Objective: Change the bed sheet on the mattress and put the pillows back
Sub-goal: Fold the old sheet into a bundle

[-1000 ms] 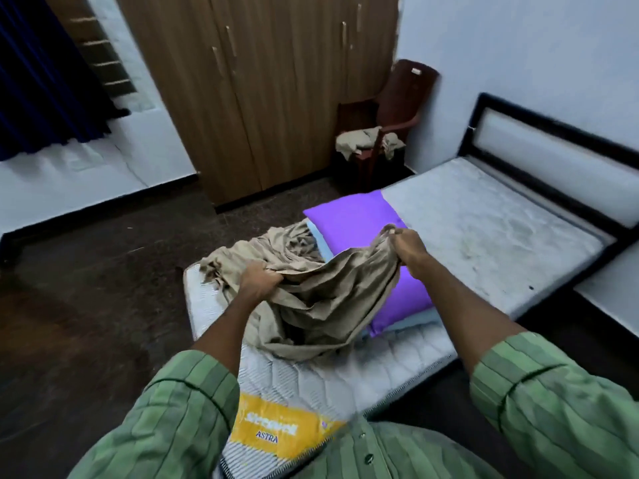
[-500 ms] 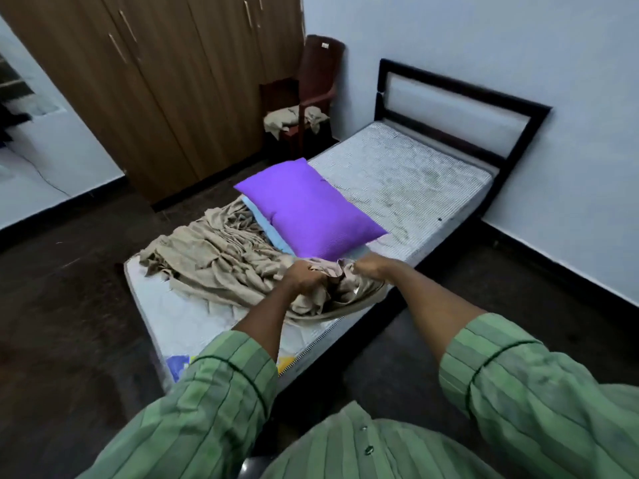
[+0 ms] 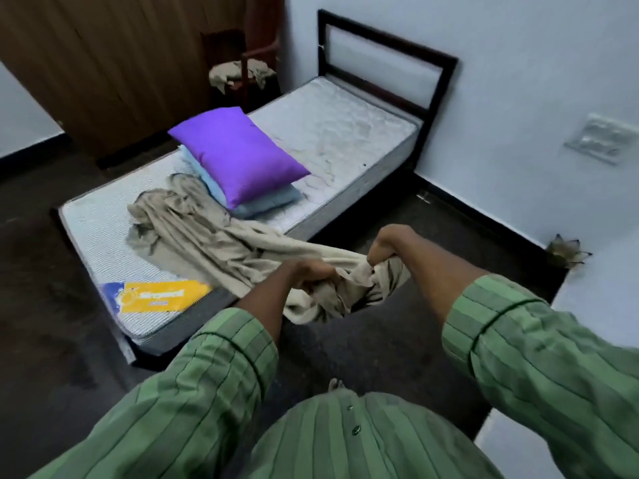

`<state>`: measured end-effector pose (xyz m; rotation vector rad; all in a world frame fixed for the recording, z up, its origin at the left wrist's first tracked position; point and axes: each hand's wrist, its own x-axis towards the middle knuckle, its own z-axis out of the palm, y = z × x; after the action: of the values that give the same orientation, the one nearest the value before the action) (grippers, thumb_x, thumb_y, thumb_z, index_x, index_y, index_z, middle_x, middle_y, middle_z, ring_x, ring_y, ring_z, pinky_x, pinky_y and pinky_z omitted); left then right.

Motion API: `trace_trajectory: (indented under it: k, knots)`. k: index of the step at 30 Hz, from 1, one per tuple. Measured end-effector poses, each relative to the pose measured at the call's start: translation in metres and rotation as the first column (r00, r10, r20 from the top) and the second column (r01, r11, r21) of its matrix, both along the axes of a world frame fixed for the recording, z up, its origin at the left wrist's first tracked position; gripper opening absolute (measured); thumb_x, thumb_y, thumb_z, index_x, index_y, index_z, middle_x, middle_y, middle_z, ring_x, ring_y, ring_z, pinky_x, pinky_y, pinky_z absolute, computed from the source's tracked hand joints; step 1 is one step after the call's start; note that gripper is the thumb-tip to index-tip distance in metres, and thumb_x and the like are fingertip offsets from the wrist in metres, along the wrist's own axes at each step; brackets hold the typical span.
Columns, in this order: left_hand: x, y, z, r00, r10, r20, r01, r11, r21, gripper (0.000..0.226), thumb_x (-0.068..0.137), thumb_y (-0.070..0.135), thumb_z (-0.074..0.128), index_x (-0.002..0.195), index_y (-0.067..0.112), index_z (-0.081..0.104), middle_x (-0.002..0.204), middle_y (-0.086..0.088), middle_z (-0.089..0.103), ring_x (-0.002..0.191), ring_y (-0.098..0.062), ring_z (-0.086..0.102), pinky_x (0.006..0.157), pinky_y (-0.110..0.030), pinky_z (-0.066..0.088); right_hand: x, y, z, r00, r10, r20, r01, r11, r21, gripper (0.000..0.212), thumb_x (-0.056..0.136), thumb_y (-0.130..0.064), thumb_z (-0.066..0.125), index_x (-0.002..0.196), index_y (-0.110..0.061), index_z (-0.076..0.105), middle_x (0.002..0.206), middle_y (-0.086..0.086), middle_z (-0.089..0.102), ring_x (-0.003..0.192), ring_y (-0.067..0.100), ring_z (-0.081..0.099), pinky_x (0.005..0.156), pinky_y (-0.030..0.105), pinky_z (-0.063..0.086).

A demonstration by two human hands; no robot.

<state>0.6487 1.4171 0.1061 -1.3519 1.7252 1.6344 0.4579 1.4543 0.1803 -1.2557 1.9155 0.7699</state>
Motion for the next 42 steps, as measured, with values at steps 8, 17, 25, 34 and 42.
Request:
trace_trajectory:
  k: [8, 17, 25, 34, 42]
  knots:
    - [-0.089, 0.101, 0.021, 0.991, 0.006, -0.131, -0.040, 0.964, -0.263, 0.026, 0.085, 0.020, 0.065, 0.100, 0.002, 0.074, 0.087, -0.011, 0.071, 0.071, -0.025, 0.067, 0.059, -0.031, 0.052, -0.069, 0.117, 0.027, 0.987, -0.017, -0.159, 0.015, 1.000, -0.018, 0.051, 0.098, -0.047, 0.053, 0.128, -0.007, 0.063, 0.116, 0.008, 0.058, 0.122, 0.030, 0.060, 0.094, 0.035, 0.050]
    - [-0.121, 0.156, 0.027, 0.985, -0.069, -0.157, -0.042, 0.791, -0.611, 0.062, 0.095, 0.024, 0.057, 0.152, 0.013, 0.036, 0.120, -0.015, 0.064, 0.112, -0.034, 0.064, 0.085, -0.031, 0.045, -0.074, 0.140, 0.057, 0.874, -0.269, 0.405, 0.315, 0.948, -0.050, 0.029, 0.099, -0.015, 0.044, 0.087, -0.004, 0.067, 0.081, 0.018, 0.072, 0.071, 0.029, 0.071, 0.070, 0.035, 0.060]
    - [-0.157, 0.147, 0.015, 0.993, -0.008, 0.122, 0.064, 0.884, -0.463, 0.035, 0.093, 0.027, 0.058, 0.123, 0.012, 0.070, 0.114, -0.008, 0.069, 0.106, -0.027, 0.066, 0.097, -0.038, 0.054, -0.127, 0.116, 0.073, 0.718, -0.399, 0.570, 0.471, 0.882, 0.024, 0.017, 0.088, -0.021, 0.058, 0.079, -0.011, 0.068, 0.085, 0.012, 0.069, 0.074, 0.025, 0.068, 0.088, 0.039, 0.055]
    - [-0.294, 0.200, 0.027, 0.879, 0.323, -0.351, -0.227, 0.930, 0.288, 0.026, 0.107, 0.019, 0.045, 0.103, 0.006, 0.067, 0.104, -0.012, 0.072, 0.097, -0.028, 0.068, 0.101, -0.046, 0.051, -0.215, 0.097, 0.099, 0.476, -0.460, 0.750, 0.670, 0.742, 0.030, 0.028, 0.092, -0.019, 0.051, 0.066, -0.012, 0.060, 0.058, 0.004, 0.060, 0.048, 0.017, 0.056, 0.054, 0.023, 0.047]
    - [-0.289, 0.077, 0.054, 0.882, 0.358, -0.306, -0.450, 0.832, -0.323, 0.041, 0.090, 0.031, 0.059, 0.116, 0.003, 0.071, 0.114, -0.013, 0.071, 0.090, -0.026, 0.068, 0.068, -0.032, 0.052, -0.244, 0.069, 0.123, 0.351, -0.409, 0.842, 0.810, 0.584, -0.055, 0.041, 0.094, -0.020, 0.044, 0.073, -0.006, 0.076, 0.077, 0.013, 0.072, 0.063, 0.024, 0.069, 0.068, 0.032, 0.058]
